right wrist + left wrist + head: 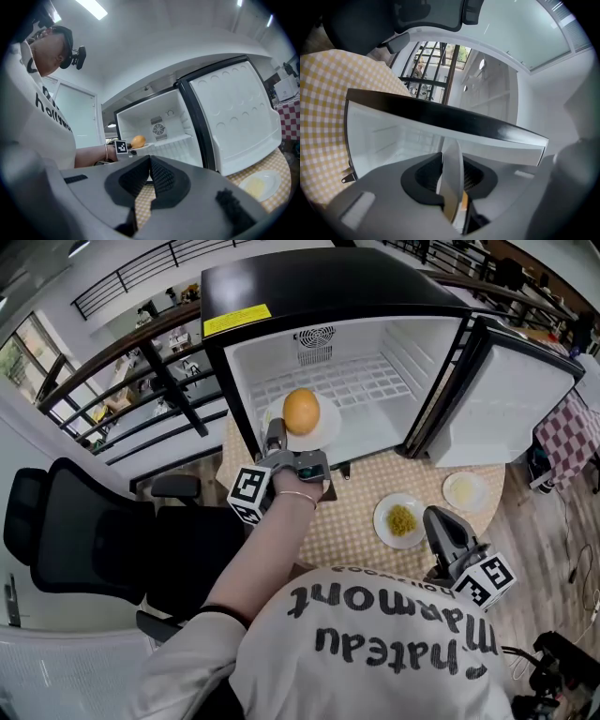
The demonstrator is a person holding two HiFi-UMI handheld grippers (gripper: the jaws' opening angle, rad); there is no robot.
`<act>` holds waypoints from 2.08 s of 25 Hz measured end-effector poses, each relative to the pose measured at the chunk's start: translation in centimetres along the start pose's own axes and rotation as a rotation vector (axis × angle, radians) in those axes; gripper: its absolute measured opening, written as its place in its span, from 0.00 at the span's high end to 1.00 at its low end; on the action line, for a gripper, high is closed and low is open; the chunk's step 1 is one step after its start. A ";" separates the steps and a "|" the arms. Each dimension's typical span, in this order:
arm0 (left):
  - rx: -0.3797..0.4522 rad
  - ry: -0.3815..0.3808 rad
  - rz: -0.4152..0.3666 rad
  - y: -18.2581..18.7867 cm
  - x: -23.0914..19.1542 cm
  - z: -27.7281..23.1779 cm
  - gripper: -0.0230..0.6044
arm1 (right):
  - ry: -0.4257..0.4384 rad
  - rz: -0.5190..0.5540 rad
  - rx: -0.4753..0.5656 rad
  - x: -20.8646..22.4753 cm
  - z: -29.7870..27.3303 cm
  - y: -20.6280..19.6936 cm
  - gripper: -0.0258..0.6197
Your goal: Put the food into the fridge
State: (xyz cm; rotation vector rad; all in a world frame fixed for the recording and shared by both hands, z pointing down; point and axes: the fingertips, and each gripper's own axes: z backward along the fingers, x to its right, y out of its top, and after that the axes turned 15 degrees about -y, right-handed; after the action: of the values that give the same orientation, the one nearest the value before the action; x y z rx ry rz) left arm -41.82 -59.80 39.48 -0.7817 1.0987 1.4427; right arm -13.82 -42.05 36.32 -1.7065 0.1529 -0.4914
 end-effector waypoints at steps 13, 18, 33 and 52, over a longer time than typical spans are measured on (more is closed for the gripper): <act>0.025 -0.029 -0.034 0.6 1.3 0.0 0.44 | 0.019 0.005 -0.001 -0.3 0.5 -0.1 0.94; 0.065 -0.046 0.012 0.6 1.4 -0.3 0.37 | 0.022 -0.004 -0.008 -0.1 0.7 -0.4 0.94; 0.089 -0.104 0.031 0.1 2.2 -2.3 0.18 | 0.003 -0.015 -0.013 0.6 1.6 -0.7 0.94; 0.047 -0.188 0.002 0.1 3.0 -2.7 0.04 | 0.013 -0.023 -0.029 0.1 1.9 -1.3 0.94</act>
State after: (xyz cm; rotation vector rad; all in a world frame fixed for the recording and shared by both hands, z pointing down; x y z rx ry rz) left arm -42.71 -61.24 35.76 -0.5991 0.9859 1.4554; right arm -13.18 -40.10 37.36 -1.7359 0.1503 -0.5197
